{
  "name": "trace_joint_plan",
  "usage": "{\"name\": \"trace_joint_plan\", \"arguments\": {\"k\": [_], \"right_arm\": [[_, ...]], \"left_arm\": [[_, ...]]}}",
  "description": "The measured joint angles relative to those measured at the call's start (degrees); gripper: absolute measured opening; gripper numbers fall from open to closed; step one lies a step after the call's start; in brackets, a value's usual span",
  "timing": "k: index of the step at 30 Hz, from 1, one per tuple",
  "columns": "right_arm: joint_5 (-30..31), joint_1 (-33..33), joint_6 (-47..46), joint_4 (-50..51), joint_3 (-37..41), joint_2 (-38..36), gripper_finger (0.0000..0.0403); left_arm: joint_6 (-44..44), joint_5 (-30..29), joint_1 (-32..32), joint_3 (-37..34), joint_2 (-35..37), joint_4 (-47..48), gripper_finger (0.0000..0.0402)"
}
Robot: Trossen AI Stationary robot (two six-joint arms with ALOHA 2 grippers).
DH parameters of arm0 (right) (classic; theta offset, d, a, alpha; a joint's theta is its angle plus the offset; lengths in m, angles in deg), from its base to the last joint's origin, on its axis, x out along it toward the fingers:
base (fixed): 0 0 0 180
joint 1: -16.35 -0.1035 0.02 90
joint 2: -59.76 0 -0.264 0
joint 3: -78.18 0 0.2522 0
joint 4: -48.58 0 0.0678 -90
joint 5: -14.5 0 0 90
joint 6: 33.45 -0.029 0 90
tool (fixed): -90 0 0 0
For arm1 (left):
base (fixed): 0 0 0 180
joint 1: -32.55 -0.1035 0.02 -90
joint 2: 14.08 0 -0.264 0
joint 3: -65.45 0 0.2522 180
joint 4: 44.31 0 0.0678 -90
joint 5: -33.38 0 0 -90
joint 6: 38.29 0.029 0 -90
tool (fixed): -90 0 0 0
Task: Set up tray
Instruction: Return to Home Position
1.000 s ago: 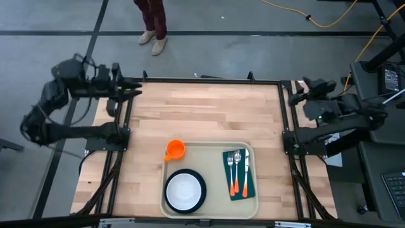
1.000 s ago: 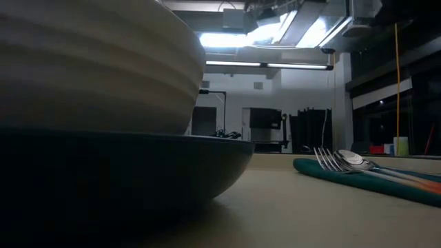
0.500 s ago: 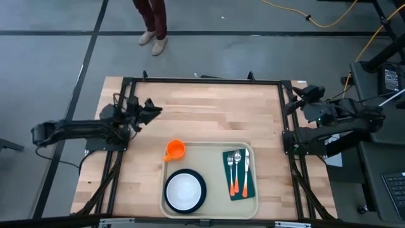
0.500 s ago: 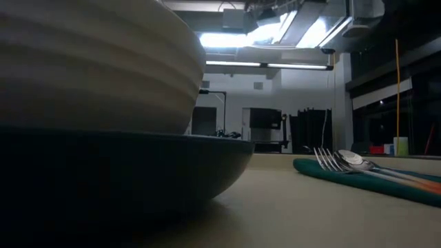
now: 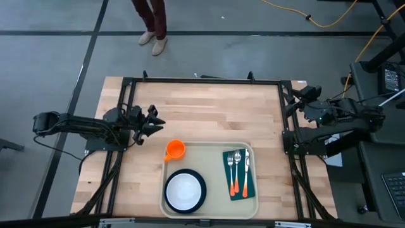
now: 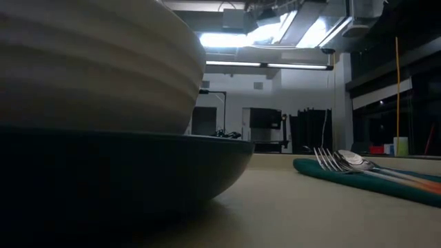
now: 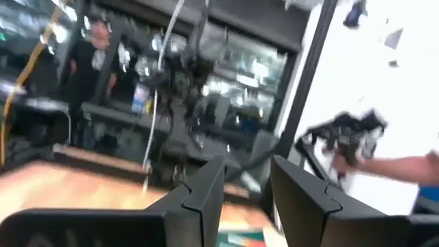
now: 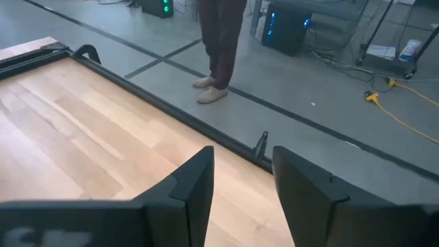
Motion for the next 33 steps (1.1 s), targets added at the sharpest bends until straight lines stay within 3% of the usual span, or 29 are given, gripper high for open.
{"name": "trace_joint_plan", "arguments": {"k": [10,15,22,25,29,33], "right_arm": [[0.05,-0.02,1.67,0.02,0.0,0.0,0.0154],[-0.13,-0.02,9.76,0.17,0.31,0.01,0.0154],[-0.32,-0.01,9.87,-3.42,2.05,-0.13,0.0154],[-0.72,-0.02,12.93,-9.35,6.56,-0.63,0.0154],[-4.71,0.01,26.02,-23.55,12.88,-1.06,0.0154],[-7.83,-0.02,28.25,-45.67,21.78,-4.08,0.0154]], "left_arm": [[0.27,0.46,0.18,0.0,-0.37,3.83,0.0116],[0.26,0.44,0.18,0.0,0.56,5.88,0.0116],[0.25,0.42,0.18,0.0,18.31,19.24,0.0116],[0.25,0.44,0.11,0.0,27.31,22.79,0.0116],[0.25,0.44,0.03,0.0,35.5,23.22,0.0116],[0.25,0.58,0.01,0.0,39.54,21.49,0.0116]]}}
